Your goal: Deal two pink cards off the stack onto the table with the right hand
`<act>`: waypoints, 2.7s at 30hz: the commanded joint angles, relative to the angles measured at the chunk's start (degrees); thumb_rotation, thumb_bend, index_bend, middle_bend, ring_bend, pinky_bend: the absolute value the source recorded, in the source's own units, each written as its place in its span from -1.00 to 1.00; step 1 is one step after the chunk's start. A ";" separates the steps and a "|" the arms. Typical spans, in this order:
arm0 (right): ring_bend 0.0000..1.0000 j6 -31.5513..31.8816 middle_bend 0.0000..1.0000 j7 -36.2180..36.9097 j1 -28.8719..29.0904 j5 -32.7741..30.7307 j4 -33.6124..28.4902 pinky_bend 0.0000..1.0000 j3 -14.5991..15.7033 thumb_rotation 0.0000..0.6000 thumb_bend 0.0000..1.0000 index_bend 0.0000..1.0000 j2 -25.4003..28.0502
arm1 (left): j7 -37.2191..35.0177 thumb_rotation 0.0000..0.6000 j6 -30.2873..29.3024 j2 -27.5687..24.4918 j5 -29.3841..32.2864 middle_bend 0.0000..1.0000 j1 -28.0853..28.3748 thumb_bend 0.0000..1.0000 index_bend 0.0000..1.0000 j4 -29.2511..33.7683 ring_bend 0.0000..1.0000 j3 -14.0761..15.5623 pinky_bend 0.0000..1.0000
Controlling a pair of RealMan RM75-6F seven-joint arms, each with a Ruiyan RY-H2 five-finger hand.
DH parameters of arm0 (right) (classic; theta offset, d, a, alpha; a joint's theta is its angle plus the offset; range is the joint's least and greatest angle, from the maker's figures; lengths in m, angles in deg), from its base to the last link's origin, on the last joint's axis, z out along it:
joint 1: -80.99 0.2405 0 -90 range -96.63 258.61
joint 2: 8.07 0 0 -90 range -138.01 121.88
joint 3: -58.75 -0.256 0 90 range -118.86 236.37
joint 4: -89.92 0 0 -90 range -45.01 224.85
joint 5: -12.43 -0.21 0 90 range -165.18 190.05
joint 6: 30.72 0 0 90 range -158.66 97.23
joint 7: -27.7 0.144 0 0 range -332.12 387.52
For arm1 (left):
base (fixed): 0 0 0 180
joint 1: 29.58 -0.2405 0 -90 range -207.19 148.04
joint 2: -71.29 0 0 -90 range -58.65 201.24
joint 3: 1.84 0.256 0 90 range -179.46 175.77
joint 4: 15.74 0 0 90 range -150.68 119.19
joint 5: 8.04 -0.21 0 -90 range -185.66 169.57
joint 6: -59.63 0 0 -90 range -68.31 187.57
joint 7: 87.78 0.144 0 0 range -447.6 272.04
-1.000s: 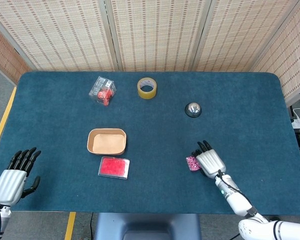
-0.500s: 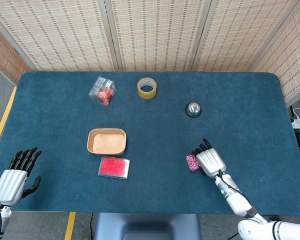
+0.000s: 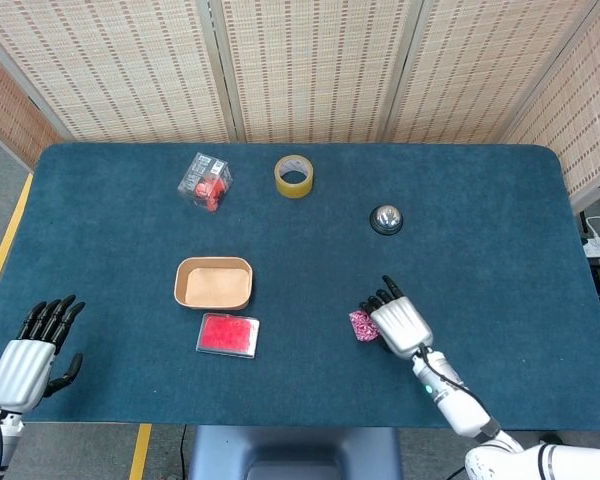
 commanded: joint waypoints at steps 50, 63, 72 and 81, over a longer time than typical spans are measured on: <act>-1.00 -1.37 -0.93 1.55 -0.99 -1.12 8.19 -1.00 6.49 1.00 -0.40 -1.00 2.49 | 2.49 1.00 0.67 0.69 -0.56 -1.00 0.17 -0.08 -1.00 0.32 -1.00 0.47 -0.89; -0.95 -2.25 -0.63 3.12 -0.90 -0.47 11.48 -1.00 4.59 1.00 -0.40 -0.64 -0.47 | 2.85 1.00 0.77 0.79 -0.28 -1.00 0.11 -0.08 -1.00 0.29 -1.00 0.55 -0.89; -0.90 -2.36 -0.55 1.96 -0.95 -0.91 11.17 -1.00 4.05 1.00 -0.40 -0.52 -0.87 | 2.71 1.00 1.09 0.73 -0.21 -1.00 0.38 -0.08 -1.00 0.38 -1.00 0.46 -0.89; -0.78 -1.22 -0.43 0.98 -1.31 -0.55 11.14 -1.00 3.58 1.00 -0.40 -0.36 -1.59 | 2.72 1.00 0.95 0.74 -0.65 -1.00 0.34 -0.08 -1.00 0.35 -1.00 0.72 -0.89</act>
